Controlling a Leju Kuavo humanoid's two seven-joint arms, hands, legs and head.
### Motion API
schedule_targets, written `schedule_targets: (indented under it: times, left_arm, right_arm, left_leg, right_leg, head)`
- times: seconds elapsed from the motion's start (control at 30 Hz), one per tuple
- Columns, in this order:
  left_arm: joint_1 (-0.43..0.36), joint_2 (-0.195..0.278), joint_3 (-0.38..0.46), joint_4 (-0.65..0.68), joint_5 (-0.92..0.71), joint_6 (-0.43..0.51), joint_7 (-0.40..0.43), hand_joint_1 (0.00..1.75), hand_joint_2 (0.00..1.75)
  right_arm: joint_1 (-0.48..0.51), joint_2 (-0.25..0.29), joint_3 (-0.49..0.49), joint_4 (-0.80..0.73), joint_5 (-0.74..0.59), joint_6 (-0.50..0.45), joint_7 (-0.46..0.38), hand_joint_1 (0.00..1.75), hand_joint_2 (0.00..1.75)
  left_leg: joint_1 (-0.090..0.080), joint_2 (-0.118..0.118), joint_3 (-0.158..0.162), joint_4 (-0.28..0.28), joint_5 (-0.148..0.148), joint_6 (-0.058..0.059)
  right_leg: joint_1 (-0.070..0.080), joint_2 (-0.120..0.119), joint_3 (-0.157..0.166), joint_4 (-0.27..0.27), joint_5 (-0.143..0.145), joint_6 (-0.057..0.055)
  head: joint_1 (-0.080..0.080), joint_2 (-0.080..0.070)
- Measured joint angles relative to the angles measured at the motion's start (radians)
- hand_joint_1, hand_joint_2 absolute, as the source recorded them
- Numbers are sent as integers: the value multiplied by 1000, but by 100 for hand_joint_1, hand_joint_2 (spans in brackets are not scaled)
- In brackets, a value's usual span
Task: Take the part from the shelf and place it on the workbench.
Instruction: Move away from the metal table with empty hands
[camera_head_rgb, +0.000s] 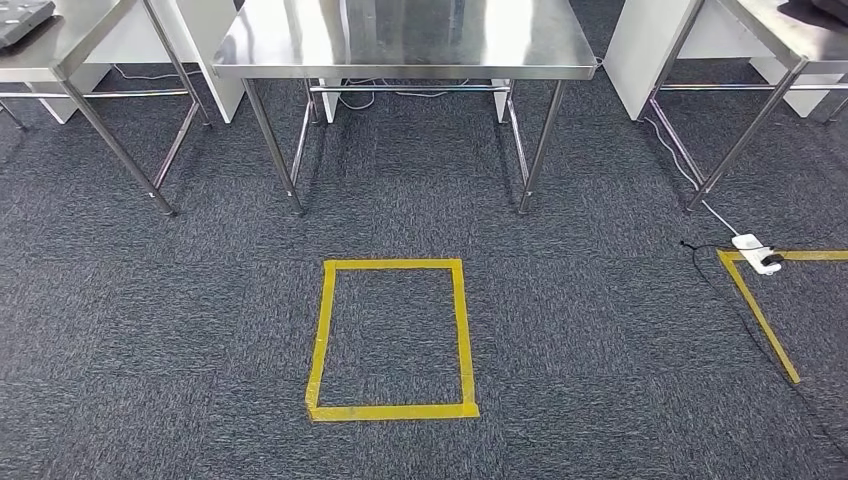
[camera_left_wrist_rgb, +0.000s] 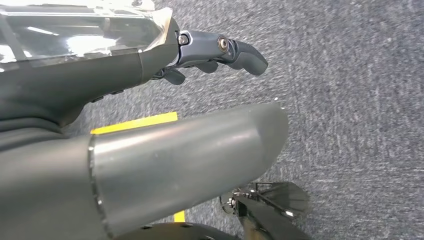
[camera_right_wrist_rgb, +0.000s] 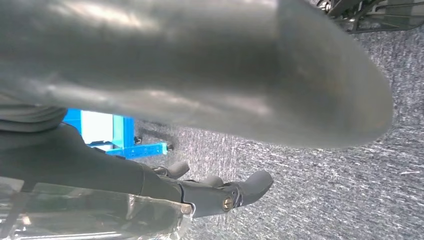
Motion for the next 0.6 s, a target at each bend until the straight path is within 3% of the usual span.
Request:
schedule_targets:
  times: [0.03,0.1,0.2,0.37,0.6]
  left_arm:
    - [-1,1,0,0,-2,0,-2,0,0]
    - [-1,3,0,0,-6,-3,-4,0,0]
    - [-1,4,-1,0,-12,-6,-6,0,0]
    - [-2,6,-1,0,-16,-7,-6,0,0]
    - [-2,6,-1,0,-16,-6,-1,0,0]
  right_arm:
    - [0,1,0,0,0,-2,0,0,0]
    - [-1,1,0,0,-1,-5,-2,0,0]
    - [-1,0,0,0,-1,-7,-4,0,0]
    - [-1,0,0,0,-1,-8,-5,0,0]
    - [-1,-1,0,0,-1,-8,-6,0,0]
  left_leg:
    - [-1,-1,25,-44,7,4]
    - [-5,-2,35,-71,7,12]
    - [-15,-2,29,-75,9,19]
    - [-26,-2,24,-75,13,33]
    - [-28,-2,21,-75,18,40]
  right_leg:
    - [3,0,-3,4,0,5]
    - [11,1,-12,10,-1,13]
    - [16,1,-19,13,1,21]
    - [8,1,-27,11,7,32]
    - [4,1,-31,11,13,39]
  head:
    - [0,0]
    - [1,0]
    - [2,0]
    - [3,0]
    - [3,0]
